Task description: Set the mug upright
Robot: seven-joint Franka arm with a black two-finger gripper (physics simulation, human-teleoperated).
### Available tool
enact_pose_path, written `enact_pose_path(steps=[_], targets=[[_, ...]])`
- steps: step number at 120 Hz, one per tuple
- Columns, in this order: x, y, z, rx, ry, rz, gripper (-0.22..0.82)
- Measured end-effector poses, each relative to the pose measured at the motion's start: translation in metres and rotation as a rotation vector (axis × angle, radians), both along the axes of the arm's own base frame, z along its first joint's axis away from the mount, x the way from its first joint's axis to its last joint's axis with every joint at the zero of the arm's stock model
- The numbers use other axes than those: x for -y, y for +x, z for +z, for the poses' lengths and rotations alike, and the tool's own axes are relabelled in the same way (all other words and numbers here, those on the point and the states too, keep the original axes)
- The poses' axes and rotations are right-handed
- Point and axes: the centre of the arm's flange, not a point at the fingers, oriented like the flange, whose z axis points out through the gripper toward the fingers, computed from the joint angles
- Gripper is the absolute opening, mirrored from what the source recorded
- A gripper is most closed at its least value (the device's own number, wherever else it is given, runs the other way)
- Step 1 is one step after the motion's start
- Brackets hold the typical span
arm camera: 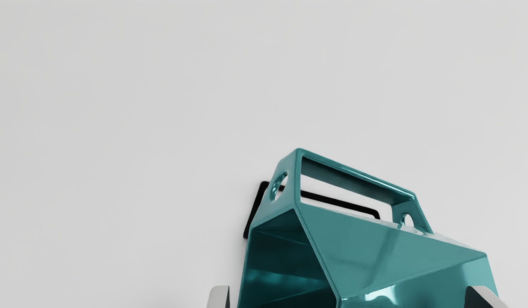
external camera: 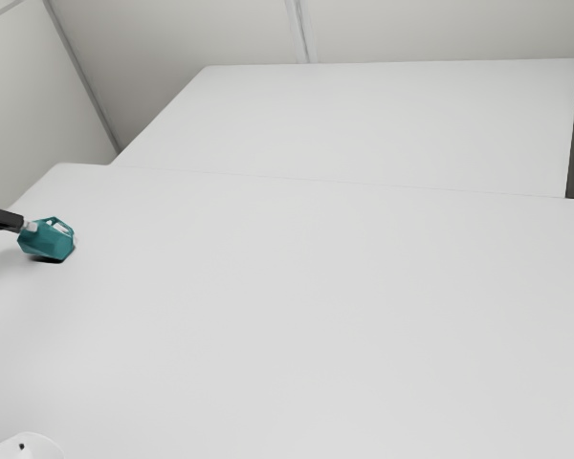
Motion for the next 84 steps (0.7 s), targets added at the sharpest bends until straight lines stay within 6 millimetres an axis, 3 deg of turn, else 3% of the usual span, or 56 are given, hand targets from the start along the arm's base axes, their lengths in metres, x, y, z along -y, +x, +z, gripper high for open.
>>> enact_pose_path(steps=[52, 84], targets=[[-0.001, -0.014, -0.026, 0.053, -0.166, 0.013, 0.47], [0.005, -0.012, -0.026, 0.057, -0.228, 0.006, 0.20]])
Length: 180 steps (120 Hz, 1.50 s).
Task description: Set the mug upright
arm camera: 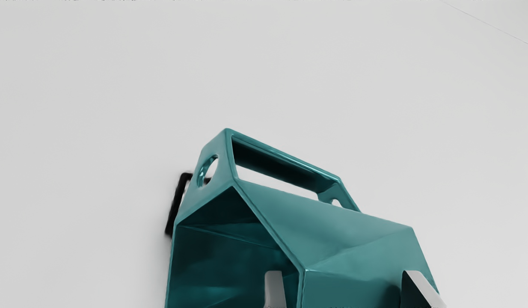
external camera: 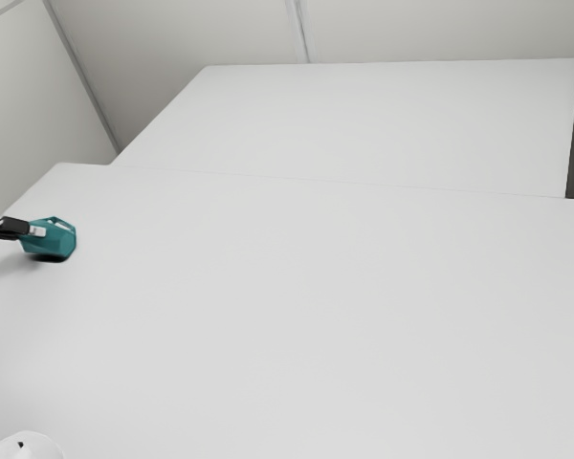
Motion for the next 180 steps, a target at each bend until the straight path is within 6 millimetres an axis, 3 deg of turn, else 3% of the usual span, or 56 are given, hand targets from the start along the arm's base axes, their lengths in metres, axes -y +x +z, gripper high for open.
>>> enact_pose_path(steps=[35, 80, 94, 107, 120, 142, 152, 162, 180], targets=[[0.009, 0.006, 0.007, 0.033, -0.063, -0.006, -0.04], [0.017, 0.016, 0.016, 0.050, -0.075, -0.022, -0.17], [0.020, 0.018, 0.041, 0.058, -0.045, -0.030, -0.18], [0.037, 0.029, 0.075, 0.054, -0.001, -0.062, -0.18], [0.084, 0.049, 0.115, 0.008, 0.063, -0.137, -0.18], [0.207, 0.101, 0.172, -0.095, 0.269, -0.299, -0.18], [0.265, 0.128, 0.178, -0.134, 0.357, -0.374, -0.18], [0.319, 0.144, 0.178, -0.175, 0.435, -0.428, -0.18], [0.392, 0.149, 0.163, -0.240, 0.543, -0.456, -0.18]])
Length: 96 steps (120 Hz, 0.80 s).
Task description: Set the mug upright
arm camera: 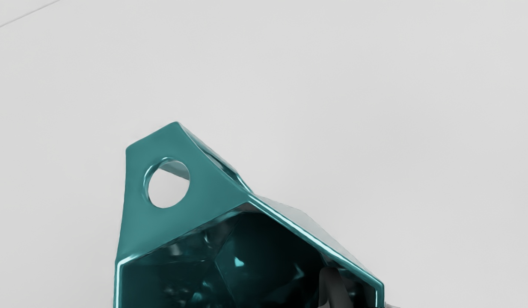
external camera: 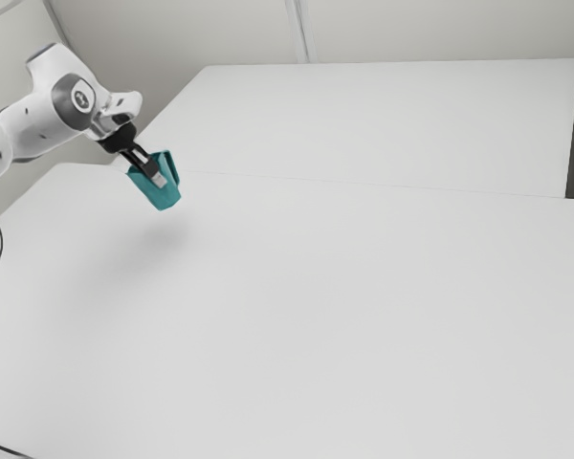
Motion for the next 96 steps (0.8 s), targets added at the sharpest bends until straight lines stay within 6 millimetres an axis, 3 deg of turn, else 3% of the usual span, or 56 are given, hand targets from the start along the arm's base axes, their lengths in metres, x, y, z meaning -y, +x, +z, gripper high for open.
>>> enact_pose_path(steps=[30, 53, 79, 96], targets=[[0.085, -0.007, -0.023, 0.025, 0.095, 0.009, -0.18], [0.137, -0.015, -0.032, 0.037, 0.137, 0.020, -0.18], [0.177, -0.012, -0.048, 0.026, 0.146, 0.048, -0.18], [0.187, -0.008, -0.069, -0.003, 0.156, 0.073, -0.18]])
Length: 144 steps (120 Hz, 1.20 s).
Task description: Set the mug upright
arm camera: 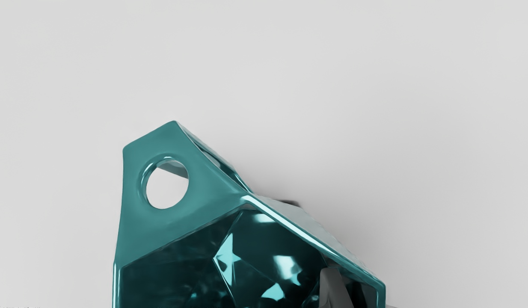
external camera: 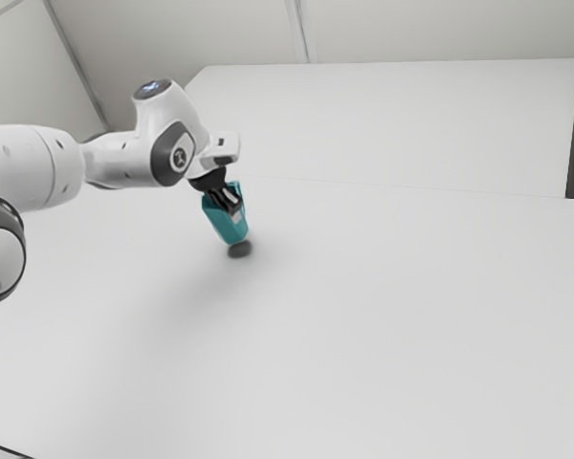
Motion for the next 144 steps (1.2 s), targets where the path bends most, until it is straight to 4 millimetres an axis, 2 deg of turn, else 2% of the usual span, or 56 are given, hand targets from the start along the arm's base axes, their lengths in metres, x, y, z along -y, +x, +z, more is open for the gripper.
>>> enact_pose_path(steps=[20, 48, 71, 90, 104, 116, 136, 144], targets=[[0.001, 0.003, -0.027, -0.038, 0.008, 0.036, -0.18], [0.004, 0.005, -0.037, -0.052, 0.028, 0.061, -0.17], [0.009, 0.006, -0.042, -0.058, 0.042, 0.063, 0.23], [0.010, 0.007, -0.032, -0.044, 0.053, 0.066, 0.43], [0.010, 0.006, -0.018, -0.026, 0.055, 0.072, 0.50], [0.010, 0.005, 0.003, 0.000, 0.054, 0.080, 0.54], [0.008, -0.008, 0.068, 0.062, 0.061, 0.093, 0.58], [0.001, -0.016, 0.095, 0.075, 0.065, 0.109, 0.58]])
